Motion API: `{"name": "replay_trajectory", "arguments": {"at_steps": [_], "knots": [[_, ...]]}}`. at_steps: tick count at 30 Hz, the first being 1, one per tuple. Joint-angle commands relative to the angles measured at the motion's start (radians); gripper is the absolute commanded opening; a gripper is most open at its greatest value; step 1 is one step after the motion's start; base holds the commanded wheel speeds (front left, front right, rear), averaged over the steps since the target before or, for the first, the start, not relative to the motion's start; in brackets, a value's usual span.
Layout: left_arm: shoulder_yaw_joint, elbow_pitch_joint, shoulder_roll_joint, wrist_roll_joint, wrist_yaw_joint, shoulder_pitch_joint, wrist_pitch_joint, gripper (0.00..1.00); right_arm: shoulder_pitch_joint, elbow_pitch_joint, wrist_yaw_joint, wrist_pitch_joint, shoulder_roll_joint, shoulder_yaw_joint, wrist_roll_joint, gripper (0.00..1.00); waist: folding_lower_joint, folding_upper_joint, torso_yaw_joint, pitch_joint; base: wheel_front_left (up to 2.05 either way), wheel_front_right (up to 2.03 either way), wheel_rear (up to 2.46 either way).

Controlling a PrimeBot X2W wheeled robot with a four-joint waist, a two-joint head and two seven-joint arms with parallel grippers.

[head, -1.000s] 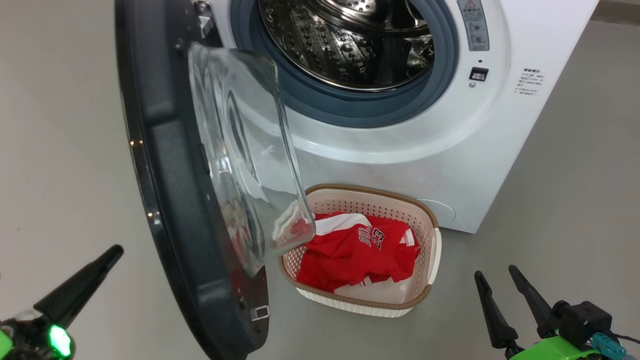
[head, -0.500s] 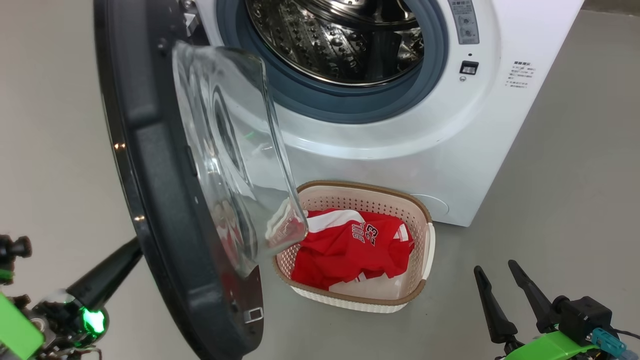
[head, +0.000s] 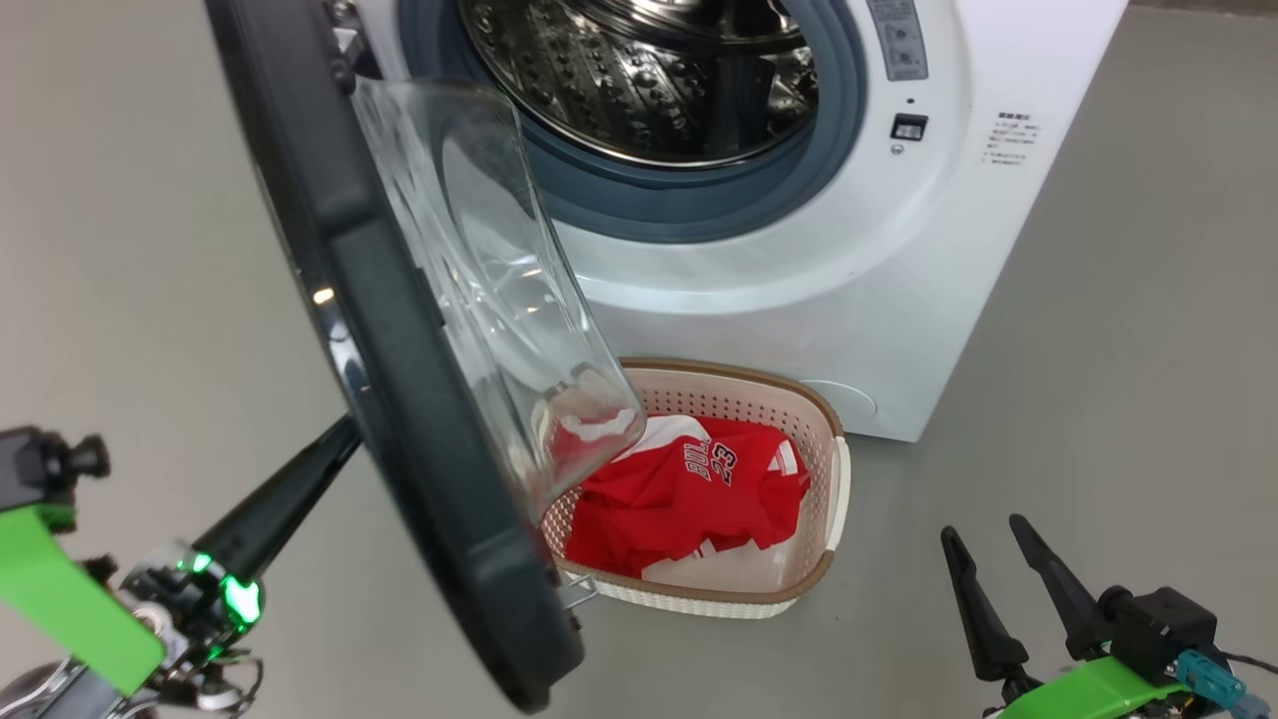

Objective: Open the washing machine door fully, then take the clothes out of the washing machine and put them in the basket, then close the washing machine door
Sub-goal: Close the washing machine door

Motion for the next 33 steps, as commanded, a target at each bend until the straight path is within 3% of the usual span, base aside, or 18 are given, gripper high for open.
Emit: {"name": "replay_trajectory", "arguments": {"at_steps": [1,14,33], "knots": [[0.009,-0.04,0.009,0.024,-0.007,-0.059,-0.017,0.0,-0.041,-0.024,0.007,-0.006,-0.007,0.027,-0.012,1.0,0.0,0.0,-0.01,0.009,0.0,0.0,0.0],[-0.136,-0.01,0.013,0.098,-0.007,-0.193,-0.19,0.0,-0.075,-0.037,0.007,-0.006,0.003,0.008,-0.018,1.0,0.0,0.0,-0.094,0.071,0.0,0.0,0.0],[-0.363,0.159,0.144,0.142,-0.007,-0.444,-0.554,0.0,-0.141,-0.059,0.007,-0.006,0.028,-0.024,-0.03,1.0,0.0,0.0,-0.207,0.187,0.0,0.0,0.0]]}}
